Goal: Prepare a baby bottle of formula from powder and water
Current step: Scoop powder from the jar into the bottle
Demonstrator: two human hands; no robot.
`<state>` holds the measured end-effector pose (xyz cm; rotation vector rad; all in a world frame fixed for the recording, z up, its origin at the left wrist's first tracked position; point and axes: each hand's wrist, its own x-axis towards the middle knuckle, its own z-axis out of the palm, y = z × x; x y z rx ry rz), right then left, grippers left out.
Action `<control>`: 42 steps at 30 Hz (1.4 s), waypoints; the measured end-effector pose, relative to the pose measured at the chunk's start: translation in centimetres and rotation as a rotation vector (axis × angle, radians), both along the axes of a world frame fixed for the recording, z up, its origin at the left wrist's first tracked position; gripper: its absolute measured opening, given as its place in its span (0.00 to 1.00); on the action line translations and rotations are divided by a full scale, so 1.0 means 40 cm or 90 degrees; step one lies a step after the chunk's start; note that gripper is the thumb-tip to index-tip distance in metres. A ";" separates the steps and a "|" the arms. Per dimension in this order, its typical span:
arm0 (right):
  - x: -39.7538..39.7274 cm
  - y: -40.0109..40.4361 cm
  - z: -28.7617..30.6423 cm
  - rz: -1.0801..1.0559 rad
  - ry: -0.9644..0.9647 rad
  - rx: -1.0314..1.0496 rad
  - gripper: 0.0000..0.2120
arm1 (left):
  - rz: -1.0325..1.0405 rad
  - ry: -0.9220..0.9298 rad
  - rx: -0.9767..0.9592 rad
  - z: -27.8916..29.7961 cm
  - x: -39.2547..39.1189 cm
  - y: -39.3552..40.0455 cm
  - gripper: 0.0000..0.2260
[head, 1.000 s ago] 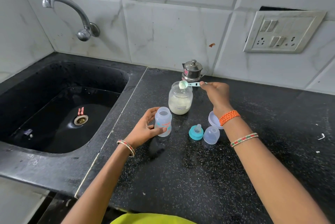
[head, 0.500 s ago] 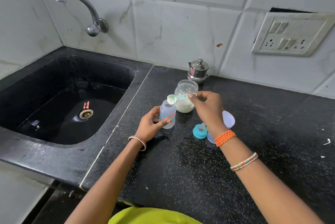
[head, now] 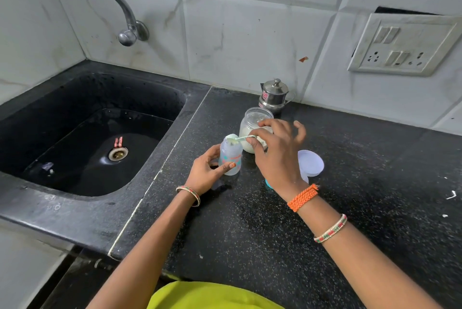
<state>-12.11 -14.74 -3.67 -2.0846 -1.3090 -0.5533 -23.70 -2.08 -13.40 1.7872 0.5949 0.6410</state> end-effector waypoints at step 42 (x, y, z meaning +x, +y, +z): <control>0.010 -0.027 0.004 0.012 -0.063 -0.011 0.09 | 0.005 -0.002 -0.012 -0.002 0.000 0.000 0.24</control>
